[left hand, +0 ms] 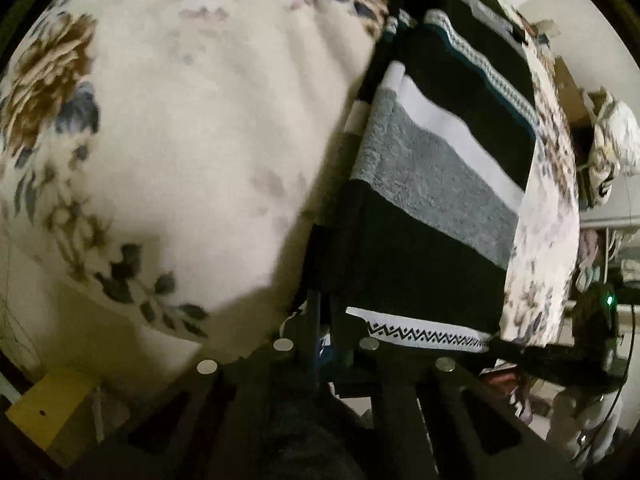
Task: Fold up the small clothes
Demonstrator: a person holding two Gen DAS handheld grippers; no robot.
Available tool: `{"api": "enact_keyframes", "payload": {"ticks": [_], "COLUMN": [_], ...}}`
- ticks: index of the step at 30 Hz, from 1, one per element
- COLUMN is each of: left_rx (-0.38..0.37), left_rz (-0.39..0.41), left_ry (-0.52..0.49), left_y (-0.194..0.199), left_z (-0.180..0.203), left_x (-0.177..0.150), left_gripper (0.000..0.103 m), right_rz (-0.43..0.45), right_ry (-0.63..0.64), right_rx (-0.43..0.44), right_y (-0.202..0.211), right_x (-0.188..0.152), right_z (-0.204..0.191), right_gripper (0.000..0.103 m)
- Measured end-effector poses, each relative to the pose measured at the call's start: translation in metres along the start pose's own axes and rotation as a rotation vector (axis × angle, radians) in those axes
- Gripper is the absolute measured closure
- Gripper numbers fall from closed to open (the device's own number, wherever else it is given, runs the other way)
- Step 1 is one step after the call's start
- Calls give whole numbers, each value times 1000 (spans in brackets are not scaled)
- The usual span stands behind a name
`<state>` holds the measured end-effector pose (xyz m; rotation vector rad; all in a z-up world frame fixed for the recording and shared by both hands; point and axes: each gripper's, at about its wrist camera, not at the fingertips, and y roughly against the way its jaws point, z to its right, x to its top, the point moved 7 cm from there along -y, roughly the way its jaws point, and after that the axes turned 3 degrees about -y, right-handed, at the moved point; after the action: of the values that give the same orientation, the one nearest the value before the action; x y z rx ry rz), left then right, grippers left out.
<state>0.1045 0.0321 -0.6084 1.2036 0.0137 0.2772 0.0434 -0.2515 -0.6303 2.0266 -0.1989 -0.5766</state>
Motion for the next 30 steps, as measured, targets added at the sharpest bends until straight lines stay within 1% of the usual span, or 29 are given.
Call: {"api": "enact_keyframes", "payload": {"ticks": [3,7,9,12,14,16,18,20,21,22,23,24,25,26,27,28,30], "left_rx": [-20,-21,-12,11,48,48,10,-22,-39,-50,-62,-82,-92,-113,-146,-170,-193], "left_rz": [14,0,-14,-30,-48,-53,-47,-51,-50,-46,-41,-36,-33,-27,-32,-52,-97], "left_ry": [5,-21,-32,-24,-31,-17,13,22,22,19,14,11,15,23,30,38,44], "left_y": [11,11,6,-8,-21,-25,-21,-14,-12,-10,-9,-11,-13,-15,-20,-29,-45], "left_z": [-1,3,1,-6,-13,-14,-11,-6,-5,-4,-4,-4,-7,-9,-9,-9,-7], "left_x": [-2,-11,-15,-18,-20,-22,-21,-20,-19,-17,-14,-11,-7,-2,1,2,-1], "left_gripper": [101,101,101,101,101,101,100,99,98,90,76,68,54,51,51,51,51], "right_rz": [10,-6,-13,-14,-25,-35,-57,-68,-76,-77,-69,-55,-45,-44,-48,-50,-56], "right_ry": [11,44,50,69,85,106,118,92,83,73,67,60,57,54,49,41,22], "right_rx": [-34,-86,-106,-143,-175,-206,-202,-143,-109,-76,-58,-40,-18,-5,10,35,77], "right_y": [10,12,9,2,-6,-14,-15,-8,-4,0,5,10,12,12,10,8,2], "right_x": [-10,-24,-25,-21,-16,-10,-6,-3,-2,-1,2,5,8,10,13,16,20], "right_z": [1,5,9,9,9,8,5,1,0,0,4,6,7,7,8,8,10], "right_gripper": [99,99,100,100,100,99,98,95,89,83,66,52,49,49,49,49,49]}}
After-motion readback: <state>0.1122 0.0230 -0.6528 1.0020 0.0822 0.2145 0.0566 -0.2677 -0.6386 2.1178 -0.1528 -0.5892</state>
